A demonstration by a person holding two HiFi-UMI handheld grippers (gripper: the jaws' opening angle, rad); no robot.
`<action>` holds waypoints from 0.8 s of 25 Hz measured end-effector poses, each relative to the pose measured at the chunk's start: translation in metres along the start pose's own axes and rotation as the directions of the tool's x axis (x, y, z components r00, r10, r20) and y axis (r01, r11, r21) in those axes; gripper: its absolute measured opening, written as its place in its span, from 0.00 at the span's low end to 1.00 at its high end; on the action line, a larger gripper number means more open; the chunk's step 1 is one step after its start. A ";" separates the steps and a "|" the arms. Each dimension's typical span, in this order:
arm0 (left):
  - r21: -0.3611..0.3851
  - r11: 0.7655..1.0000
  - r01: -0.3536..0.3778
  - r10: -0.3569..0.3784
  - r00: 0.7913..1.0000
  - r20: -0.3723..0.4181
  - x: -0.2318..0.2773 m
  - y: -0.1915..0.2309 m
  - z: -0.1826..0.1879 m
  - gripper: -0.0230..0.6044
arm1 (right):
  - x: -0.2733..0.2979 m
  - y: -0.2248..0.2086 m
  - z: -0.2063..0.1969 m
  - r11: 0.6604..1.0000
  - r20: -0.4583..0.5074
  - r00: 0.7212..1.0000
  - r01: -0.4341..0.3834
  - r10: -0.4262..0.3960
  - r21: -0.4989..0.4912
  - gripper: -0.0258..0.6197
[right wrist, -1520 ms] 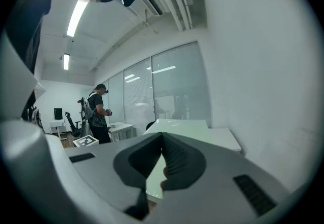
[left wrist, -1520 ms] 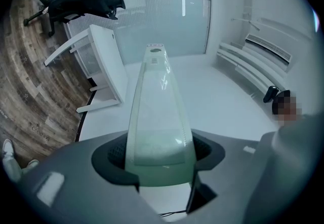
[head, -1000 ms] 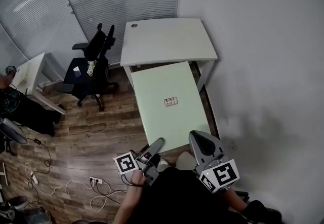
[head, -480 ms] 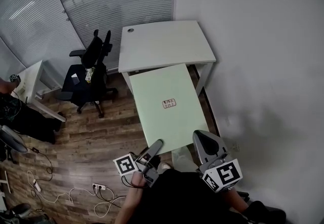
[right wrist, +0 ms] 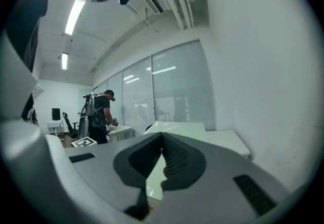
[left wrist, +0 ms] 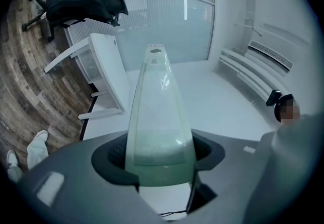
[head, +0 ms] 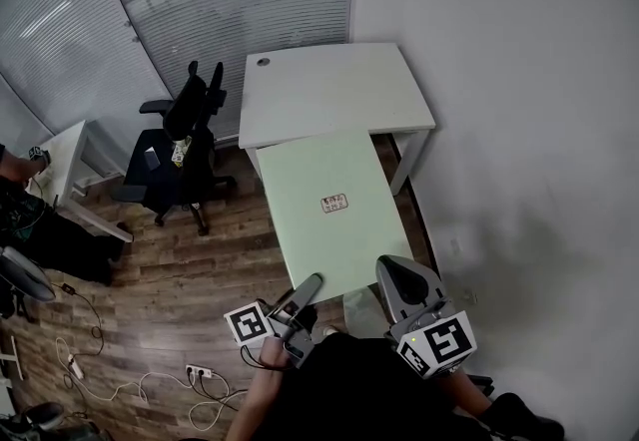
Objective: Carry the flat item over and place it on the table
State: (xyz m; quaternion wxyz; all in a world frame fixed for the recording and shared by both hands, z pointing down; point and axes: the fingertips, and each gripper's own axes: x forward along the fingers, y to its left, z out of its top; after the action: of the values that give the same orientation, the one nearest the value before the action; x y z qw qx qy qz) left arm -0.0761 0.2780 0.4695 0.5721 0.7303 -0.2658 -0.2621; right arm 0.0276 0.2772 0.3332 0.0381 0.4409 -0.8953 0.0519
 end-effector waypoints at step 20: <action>-0.035 0.999 -0.037 0.038 0.999 0.006 0.073 0.033 0.104 0.48 | 0.119 -0.075 0.014 1.000 -0.046 0.999 0.003 -0.002 0.027 0.04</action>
State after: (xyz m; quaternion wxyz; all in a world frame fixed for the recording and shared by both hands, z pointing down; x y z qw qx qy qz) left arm -0.0984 0.1484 0.4746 0.5886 0.7143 -0.2768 -0.2583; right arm 0.0142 0.1365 0.3375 0.0525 0.4414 -0.8927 0.0742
